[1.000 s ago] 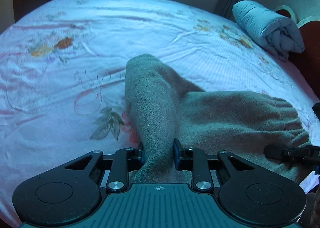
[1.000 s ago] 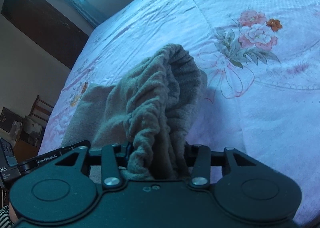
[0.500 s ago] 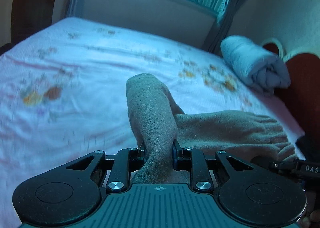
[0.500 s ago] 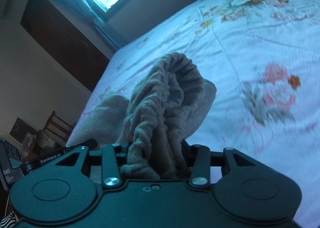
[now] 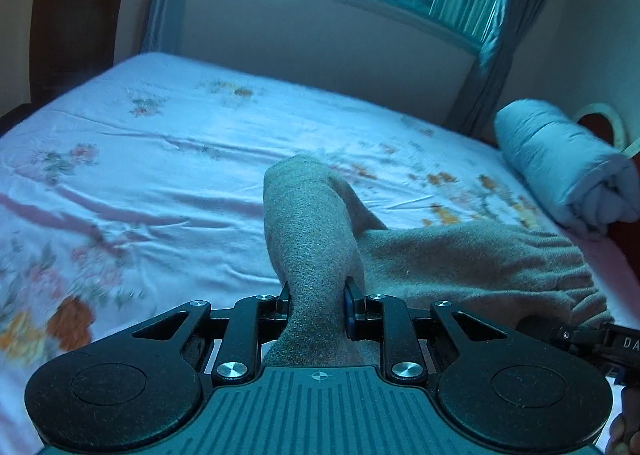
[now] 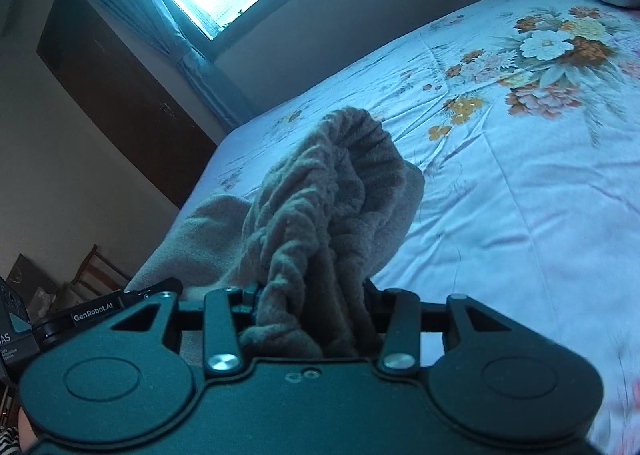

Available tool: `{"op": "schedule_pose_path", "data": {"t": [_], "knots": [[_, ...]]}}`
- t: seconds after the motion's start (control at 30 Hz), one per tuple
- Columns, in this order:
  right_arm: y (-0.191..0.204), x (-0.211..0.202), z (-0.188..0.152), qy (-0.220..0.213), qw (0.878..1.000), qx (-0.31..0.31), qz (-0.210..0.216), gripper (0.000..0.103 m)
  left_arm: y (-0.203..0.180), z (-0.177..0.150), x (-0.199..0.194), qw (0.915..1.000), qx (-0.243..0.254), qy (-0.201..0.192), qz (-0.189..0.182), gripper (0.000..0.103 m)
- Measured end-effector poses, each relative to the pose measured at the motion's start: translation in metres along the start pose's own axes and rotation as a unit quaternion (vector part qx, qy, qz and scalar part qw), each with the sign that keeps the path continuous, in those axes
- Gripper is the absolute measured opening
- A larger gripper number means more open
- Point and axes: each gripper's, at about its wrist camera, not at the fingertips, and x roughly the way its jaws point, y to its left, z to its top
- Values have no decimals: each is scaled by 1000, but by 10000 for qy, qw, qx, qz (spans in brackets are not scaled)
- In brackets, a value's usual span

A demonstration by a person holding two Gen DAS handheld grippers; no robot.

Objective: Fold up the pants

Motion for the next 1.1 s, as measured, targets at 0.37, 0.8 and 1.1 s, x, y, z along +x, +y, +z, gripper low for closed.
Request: {"op": "schedule_pose_path", "data": {"t": [0.37, 0.8, 1.1], "knots": [[-67, 98, -7, 394, 9967, 232, -670, 70, -2, -35, 101, 9940, 827, 454, 546, 45], [-34, 9, -8, -394, 9882, -103, -1474, 83, -12, -27, 17, 9847, 977, 441, 1373, 98], [59, -99, -46, -729, 9840, -1098, -1202, 93, -38, -51, -136, 9866, 1072, -34, 1230, 103]]}}
